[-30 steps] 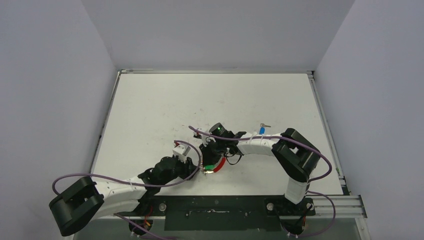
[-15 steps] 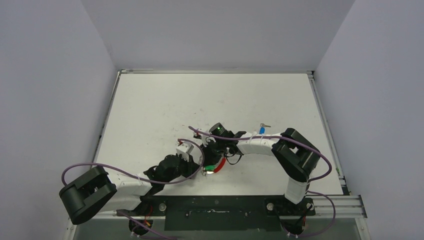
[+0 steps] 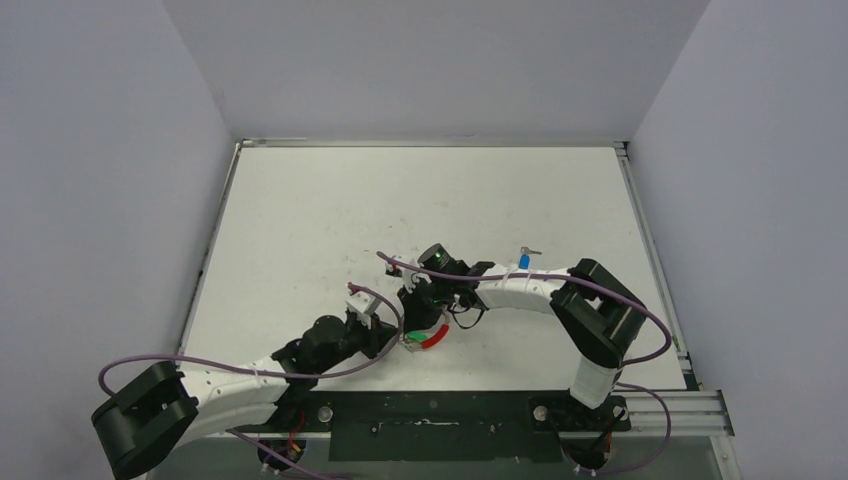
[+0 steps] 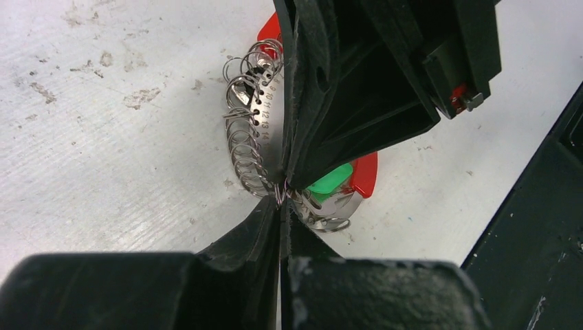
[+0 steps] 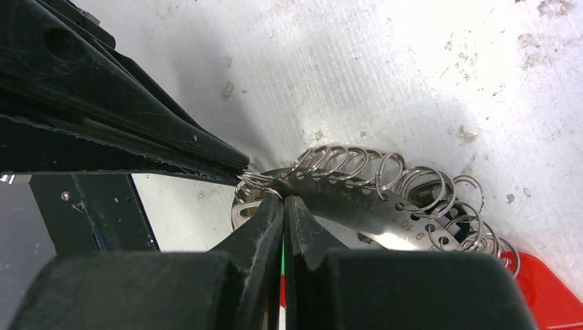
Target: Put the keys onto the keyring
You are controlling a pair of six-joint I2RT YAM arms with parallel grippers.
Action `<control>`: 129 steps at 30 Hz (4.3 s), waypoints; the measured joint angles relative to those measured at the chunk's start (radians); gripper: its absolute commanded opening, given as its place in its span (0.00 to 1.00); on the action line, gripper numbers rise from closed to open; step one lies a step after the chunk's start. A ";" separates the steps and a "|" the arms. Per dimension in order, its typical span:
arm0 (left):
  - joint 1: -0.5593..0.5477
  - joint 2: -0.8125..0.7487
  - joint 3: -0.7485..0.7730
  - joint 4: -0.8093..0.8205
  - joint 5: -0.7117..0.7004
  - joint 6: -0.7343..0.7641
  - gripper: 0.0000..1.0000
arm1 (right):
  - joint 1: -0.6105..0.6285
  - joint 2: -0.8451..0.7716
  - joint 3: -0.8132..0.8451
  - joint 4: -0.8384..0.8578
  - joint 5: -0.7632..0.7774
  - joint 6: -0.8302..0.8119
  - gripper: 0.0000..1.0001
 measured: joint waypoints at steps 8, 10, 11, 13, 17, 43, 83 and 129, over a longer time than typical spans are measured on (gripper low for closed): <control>-0.001 -0.060 -0.027 -0.007 0.007 0.030 0.00 | 0.002 -0.004 -0.012 0.023 -0.011 0.021 0.01; -0.001 -0.060 -0.027 -0.008 0.012 0.034 0.00 | 0.004 -0.004 -0.014 0.025 -0.009 0.023 0.09; -0.001 -0.060 -0.027 -0.007 0.013 0.037 0.00 | 0.008 -0.004 -0.014 0.026 -0.003 0.023 0.12; -0.001 -0.060 -0.027 -0.008 0.016 0.045 0.00 | 0.023 -0.004 -0.014 0.026 0.016 0.022 0.17; -0.001 -0.044 -0.027 -0.018 0.017 0.053 0.00 | 0.051 -0.008 -0.014 0.018 0.076 0.011 0.27; 0.000 -0.045 -0.027 0.024 0.044 0.107 0.00 | 0.060 -0.183 -0.149 0.141 0.064 -0.076 0.00; -0.001 -0.072 -0.028 0.021 0.048 0.156 0.00 | 0.039 -0.145 -0.250 0.332 -0.040 -0.170 0.22; 0.180 0.050 0.109 -0.152 0.062 -0.054 0.57 | -0.236 -0.439 -0.442 0.248 0.401 0.248 0.87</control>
